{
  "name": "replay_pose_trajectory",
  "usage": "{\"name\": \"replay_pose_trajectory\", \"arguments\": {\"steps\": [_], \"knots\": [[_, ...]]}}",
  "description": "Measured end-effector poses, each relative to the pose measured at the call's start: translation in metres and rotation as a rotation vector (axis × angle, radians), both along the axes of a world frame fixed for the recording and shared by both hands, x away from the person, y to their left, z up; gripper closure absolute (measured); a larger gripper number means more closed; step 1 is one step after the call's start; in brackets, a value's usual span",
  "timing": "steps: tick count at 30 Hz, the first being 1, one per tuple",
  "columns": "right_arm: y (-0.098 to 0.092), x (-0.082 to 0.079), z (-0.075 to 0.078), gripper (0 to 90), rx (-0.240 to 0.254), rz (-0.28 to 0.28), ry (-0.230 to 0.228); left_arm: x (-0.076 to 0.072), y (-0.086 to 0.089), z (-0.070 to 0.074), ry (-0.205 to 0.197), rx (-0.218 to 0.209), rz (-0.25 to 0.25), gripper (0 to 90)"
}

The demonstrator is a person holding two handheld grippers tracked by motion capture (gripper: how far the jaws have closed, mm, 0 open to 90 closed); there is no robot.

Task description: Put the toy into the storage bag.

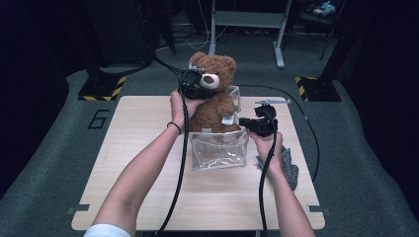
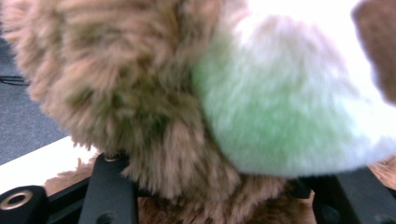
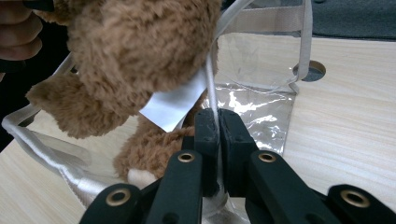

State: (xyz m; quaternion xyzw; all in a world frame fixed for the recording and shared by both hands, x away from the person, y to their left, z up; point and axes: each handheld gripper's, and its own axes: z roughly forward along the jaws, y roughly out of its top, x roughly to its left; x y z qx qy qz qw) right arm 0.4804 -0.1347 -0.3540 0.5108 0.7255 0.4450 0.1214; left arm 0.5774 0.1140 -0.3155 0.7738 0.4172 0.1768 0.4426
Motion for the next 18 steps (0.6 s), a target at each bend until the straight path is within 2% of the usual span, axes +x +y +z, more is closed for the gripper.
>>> {"name": "replay_pose_trajectory", "arguments": {"steps": [4,5,8,12,15,18], "knots": [[0.0,0.0,0.0,86.8,-0.001,0.001,0.0,0.0,0.002,0.0,0.02,0.007,-0.014,34.2],[0.0,0.0,0.0,86.8,0.001,-0.003,0.005,0.0,0.003,0.0,0.026,-0.004,-0.016,32.4],[-0.001,0.0,0.0,86.8,0.002,0.001,0.008,-0.003,0.007,0.0,0.039,0.014,-0.035,30.2],[0.0,0.001,0.0,86.8,0.0,0.008,0.004,-0.007,0.009,-0.005,0.039,0.021,-0.056,35.8],[0.001,0.0,0.0,86.9,-0.003,0.006,0.004,-0.01,0.01,-0.015,0.049,0.047,-0.072,43.9],[0.002,0.0,0.001,86.9,-0.008,0.005,0.011,-0.012,0.008,-0.022,0.07,0.083,-0.098,45.2]]}}
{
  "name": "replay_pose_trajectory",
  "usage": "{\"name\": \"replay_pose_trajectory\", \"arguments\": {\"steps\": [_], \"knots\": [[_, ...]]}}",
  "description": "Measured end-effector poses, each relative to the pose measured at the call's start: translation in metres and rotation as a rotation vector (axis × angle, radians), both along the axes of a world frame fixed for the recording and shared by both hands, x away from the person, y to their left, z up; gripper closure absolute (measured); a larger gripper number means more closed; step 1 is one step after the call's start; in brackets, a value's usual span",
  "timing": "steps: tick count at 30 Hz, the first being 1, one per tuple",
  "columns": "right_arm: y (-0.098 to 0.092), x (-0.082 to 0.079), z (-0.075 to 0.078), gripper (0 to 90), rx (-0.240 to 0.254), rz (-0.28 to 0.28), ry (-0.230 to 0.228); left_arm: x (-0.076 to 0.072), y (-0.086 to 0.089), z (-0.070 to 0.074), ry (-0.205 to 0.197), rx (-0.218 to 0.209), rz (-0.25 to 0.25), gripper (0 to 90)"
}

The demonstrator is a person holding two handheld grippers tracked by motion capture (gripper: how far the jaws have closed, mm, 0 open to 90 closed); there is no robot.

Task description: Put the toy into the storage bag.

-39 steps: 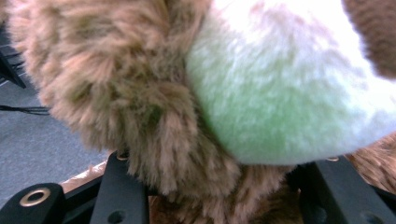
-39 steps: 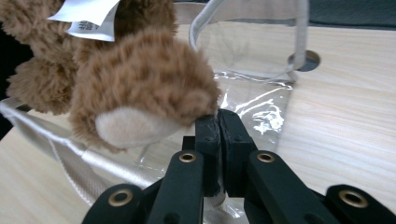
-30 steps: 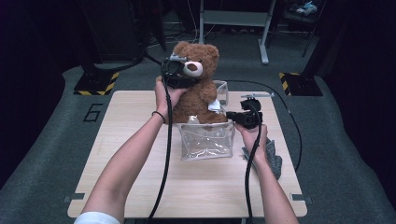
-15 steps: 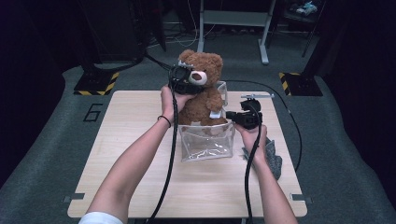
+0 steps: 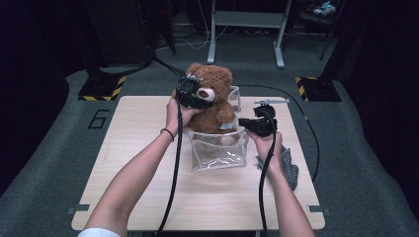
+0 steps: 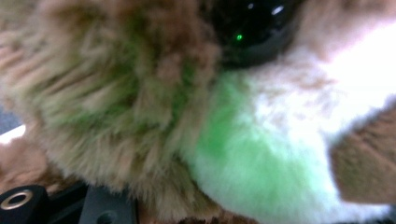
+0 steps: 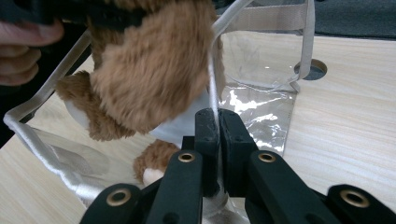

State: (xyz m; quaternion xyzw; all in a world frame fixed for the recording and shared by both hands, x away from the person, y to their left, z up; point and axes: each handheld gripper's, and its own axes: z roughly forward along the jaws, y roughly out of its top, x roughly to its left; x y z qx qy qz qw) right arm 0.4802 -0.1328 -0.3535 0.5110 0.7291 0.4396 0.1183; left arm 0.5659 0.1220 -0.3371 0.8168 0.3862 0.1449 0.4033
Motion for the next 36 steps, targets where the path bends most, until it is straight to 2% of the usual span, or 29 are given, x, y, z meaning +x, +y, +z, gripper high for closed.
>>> {"name": "replay_pose_trajectory", "arguments": {"steps": [3,6,11,13,14,16,18,19,23,27,30,34,36], "knots": [[0.0,0.001,0.0,86.9,-0.005,0.0,0.004,-0.001,-0.003,0.001,0.003,0.018,-0.022,42.6],[0.0,0.0,0.001,86.8,-0.001,-0.003,0.006,-0.003,0.001,0.004,-0.004,-0.013,-0.03,35.9],[-0.001,0.001,0.001,86.7,-0.002,-0.004,-0.002,-0.006,0.013,0.011,-0.006,-0.063,-0.017,31.4],[-0.001,0.001,0.001,86.5,0.0,-0.004,0.0,-0.007,0.015,0.014,-0.005,-0.053,-0.014,30.4],[-0.001,0.001,0.001,86.1,0.001,-0.004,0.003,-0.007,0.015,0.015,-0.003,-0.029,-0.016,29.2],[-0.001,0.002,0.001,85.3,0.003,-0.001,0.005,-0.009,0.011,0.018,-0.016,-0.003,-0.028,22.1],[0.0,0.002,0.001,85.4,-0.01,-0.004,-0.002,-0.011,0.007,0.021,-0.022,0.001,-0.036,14.9],[0.0,0.002,0.002,85.4,-0.007,-0.004,0.0,-0.012,0.006,0.022,-0.024,-0.002,-0.04,14.2],[-0.001,0.002,0.003,85.3,-0.011,-0.008,0.009,-0.016,0.006,0.024,-0.026,-0.017,-0.049,13.6],[-0.003,0.002,0.003,85.3,-0.011,-0.011,0.006,-0.024,0.015,0.033,-0.067,-0.079,-0.034,16.6],[-0.003,0.002,0.003,85.3,-0.009,-0.012,0.007,-0.028,0.022,0.038,-0.081,-0.076,-0.027,16.2],[-0.001,0.003,0.003,85.3,-0.011,-0.01,0.008,-0.026,0.028,0.032,-0.054,-0.053,-0.01,19.4],[-0.001,0.003,0.003,85.3,-0.017,-0.01,0.007,-0.025,0.03,0.026,-0.038,-0.023,-0.011,23.3]]}}
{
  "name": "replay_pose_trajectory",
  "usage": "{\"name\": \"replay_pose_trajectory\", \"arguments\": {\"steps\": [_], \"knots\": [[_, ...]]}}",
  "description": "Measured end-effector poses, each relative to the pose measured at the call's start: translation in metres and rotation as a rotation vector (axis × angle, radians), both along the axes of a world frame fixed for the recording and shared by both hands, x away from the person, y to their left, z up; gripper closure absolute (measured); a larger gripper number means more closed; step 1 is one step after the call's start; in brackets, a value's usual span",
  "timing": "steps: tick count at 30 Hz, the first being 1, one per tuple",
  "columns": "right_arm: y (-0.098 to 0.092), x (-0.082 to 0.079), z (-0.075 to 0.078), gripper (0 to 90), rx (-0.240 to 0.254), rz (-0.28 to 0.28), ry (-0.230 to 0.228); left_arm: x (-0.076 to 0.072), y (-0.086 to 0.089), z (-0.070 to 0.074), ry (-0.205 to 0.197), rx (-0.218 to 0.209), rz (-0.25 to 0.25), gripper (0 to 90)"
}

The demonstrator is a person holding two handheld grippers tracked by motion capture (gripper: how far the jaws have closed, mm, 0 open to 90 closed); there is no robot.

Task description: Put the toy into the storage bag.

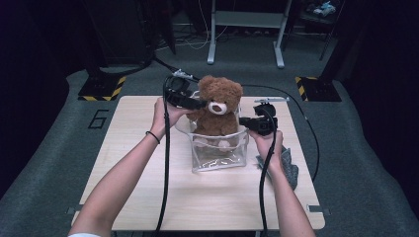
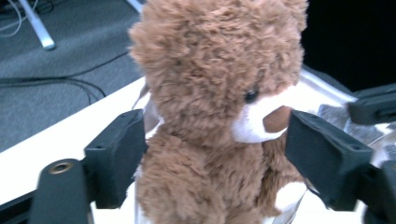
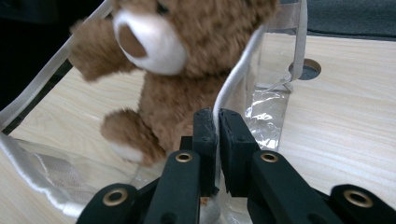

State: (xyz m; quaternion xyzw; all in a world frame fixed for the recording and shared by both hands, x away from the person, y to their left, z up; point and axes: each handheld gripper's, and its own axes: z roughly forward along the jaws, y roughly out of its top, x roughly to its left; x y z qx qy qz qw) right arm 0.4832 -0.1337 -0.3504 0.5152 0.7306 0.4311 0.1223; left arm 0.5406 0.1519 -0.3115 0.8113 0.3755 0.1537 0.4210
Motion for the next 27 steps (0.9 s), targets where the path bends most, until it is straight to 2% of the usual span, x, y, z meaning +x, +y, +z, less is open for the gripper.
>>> {"name": "replay_pose_trajectory", "arguments": {"steps": [3,5,9,13,17,18,22,27], "knots": [[-0.001,0.0,0.0,85.3,0.004,-0.003,0.002,0.0,0.002,-0.011,0.026,0.02,-0.006,31.4],[-0.001,0.0,-0.001,85.2,0.005,-0.005,0.003,0.0,0.003,-0.019,0.044,0.024,-0.006,32.7],[-0.002,-0.001,-0.001,84.6,0.014,-0.008,0.003,-0.003,0.009,-0.025,0.051,0.011,0.016,28.0],[-0.003,-0.001,-0.001,82.7,0.007,-0.006,-0.003,-0.009,0.016,-0.023,0.041,-0.012,0.035,22.1],[-0.003,-0.002,0.0,76.6,0.006,-0.011,-0.007,-0.015,0.03,-0.021,0.037,-0.023,0.053,19.1],[-0.004,-0.003,0.0,75.6,0.004,-0.009,-0.006,-0.016,0.033,-0.021,0.036,-0.014,0.059,18.8],[-0.006,-0.005,0.003,59.7,-0.006,-0.021,-0.025,-0.02,0.049,-0.024,0.043,-0.032,0.08,15.4],[-0.014,-0.01,0.006,34.6,-0.011,-0.032,-0.038,-0.026,0.066,-0.024,0.041,-0.054,0.098,13.9]]}}
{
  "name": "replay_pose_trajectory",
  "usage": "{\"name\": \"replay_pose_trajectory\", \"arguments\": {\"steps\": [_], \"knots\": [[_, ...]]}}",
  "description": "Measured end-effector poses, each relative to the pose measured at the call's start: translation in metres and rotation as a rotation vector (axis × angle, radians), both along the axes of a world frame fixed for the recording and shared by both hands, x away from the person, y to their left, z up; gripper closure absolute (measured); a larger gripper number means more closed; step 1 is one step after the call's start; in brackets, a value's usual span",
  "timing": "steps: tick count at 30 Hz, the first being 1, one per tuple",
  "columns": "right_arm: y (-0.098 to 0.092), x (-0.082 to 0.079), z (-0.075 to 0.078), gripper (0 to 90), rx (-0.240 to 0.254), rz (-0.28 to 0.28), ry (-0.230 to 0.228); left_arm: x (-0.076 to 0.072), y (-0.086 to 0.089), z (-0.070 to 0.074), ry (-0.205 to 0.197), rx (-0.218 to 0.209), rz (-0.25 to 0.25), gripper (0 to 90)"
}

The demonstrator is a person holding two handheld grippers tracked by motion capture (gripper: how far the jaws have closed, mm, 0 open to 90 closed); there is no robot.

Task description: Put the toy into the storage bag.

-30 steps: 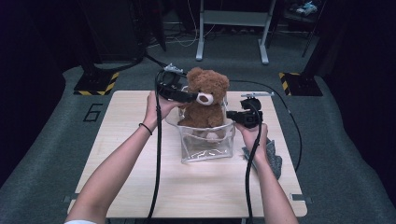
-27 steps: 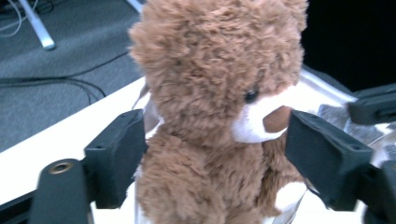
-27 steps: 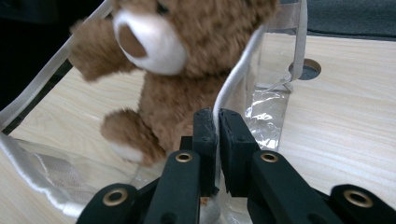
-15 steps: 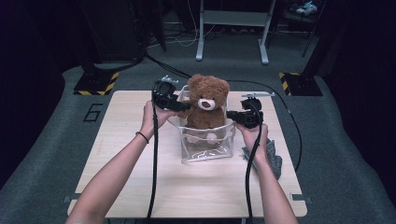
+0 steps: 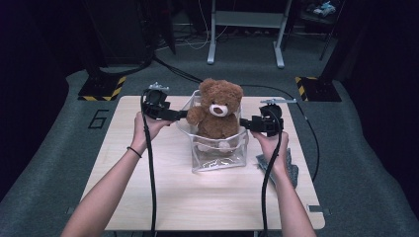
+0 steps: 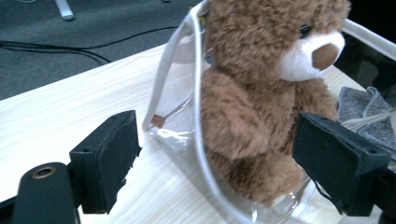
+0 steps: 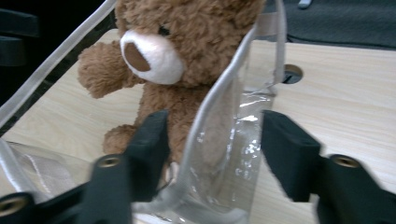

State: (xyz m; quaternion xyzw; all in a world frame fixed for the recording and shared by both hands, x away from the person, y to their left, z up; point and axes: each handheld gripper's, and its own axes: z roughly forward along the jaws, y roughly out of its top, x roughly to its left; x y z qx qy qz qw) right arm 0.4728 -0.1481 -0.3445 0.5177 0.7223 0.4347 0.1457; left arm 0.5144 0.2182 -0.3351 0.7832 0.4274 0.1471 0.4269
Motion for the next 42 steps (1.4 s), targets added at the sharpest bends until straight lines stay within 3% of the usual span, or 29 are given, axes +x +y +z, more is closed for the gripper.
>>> {"name": "replay_pose_trajectory", "arguments": {"steps": [3,7,14,18,21,32,42], "knots": [[-0.007,-0.005,0.002,23.7,-0.005,0.0,-0.013,-0.005,0.009,0.0,0.006,-0.018,0.008,12.6],[-0.017,-0.013,0.004,14.3,-0.016,0.004,-0.025,-0.01,0.026,-0.005,-0.001,-0.005,0.025,11.9],[-0.04,-0.029,0.001,7.5,-0.038,-0.007,-0.05,-0.016,0.045,-0.016,0.009,-0.014,0.055,10.6],[-0.053,-0.04,-0.002,5.0,-0.065,-0.021,-0.068,-0.024,0.054,-0.02,-0.006,-0.017,0.073,10.3],[-0.06,-0.047,-0.008,4.1,-0.086,-0.03,-0.069,-0.03,0.061,-0.025,-0.006,0.001,0.083,10.0],[-0.088,-0.068,-0.057,3.3,-0.133,-0.07,-0.035,-0.052,0.089,-0.062,0.014,0.028,0.127,9.2],[-0.11,-0.078,-0.109,1.8,-0.171,-0.134,0.019,-0.071,0.115,-0.124,0.069,0.098,0.19,7.5]]}}
